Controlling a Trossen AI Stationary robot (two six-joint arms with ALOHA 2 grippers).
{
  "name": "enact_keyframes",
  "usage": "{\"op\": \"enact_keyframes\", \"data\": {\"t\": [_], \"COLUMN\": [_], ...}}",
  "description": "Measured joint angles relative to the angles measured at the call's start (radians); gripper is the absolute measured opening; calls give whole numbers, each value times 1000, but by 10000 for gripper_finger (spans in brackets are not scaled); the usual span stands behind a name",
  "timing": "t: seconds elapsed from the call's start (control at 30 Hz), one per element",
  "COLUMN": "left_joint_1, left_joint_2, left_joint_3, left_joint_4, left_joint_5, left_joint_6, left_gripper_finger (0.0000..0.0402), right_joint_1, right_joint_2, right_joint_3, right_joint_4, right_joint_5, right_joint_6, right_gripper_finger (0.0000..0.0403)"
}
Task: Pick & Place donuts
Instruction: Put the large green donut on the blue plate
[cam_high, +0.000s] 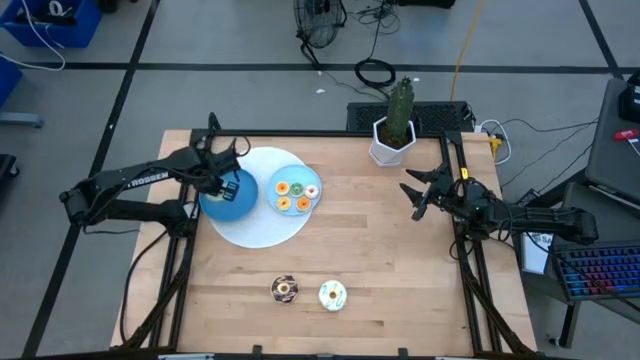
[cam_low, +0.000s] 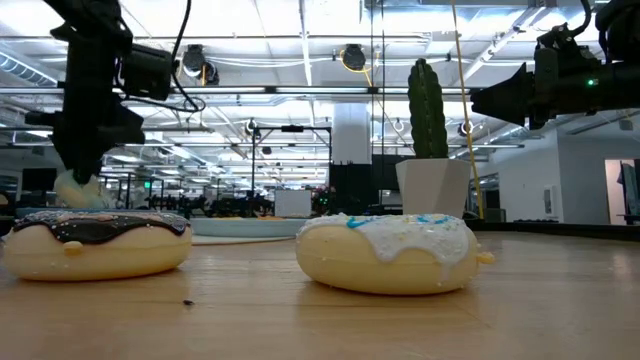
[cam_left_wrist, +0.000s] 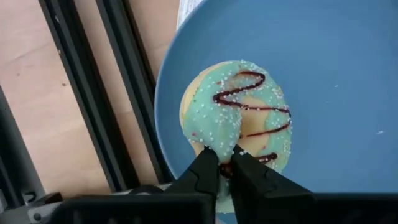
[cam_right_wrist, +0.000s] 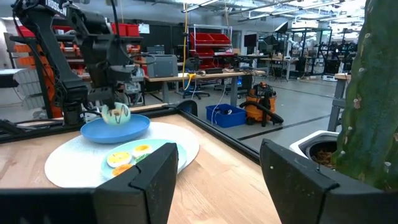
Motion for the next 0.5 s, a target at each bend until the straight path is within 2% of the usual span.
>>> {"op": "enact_keyframes", "data": {"t": [0.17, 0.5], "left_joint_1": [0, 0], "left_joint_2": [0, 0], "left_joint_3": [-13, -13], "left_joint_4": [0, 6], "left_joint_5": [1, 1], "left_joint_6": [6, 21], "left_gripper_finger": [78, 131], "right_joint_1": [0, 0], "right_joint_2": [0, 0], "right_joint_3": [0, 0], "right_joint_4": [0, 0], "right_joint_5": [0, 0], "right_joint_6": [0, 0], "right_gripper_finger": [212, 212]}}
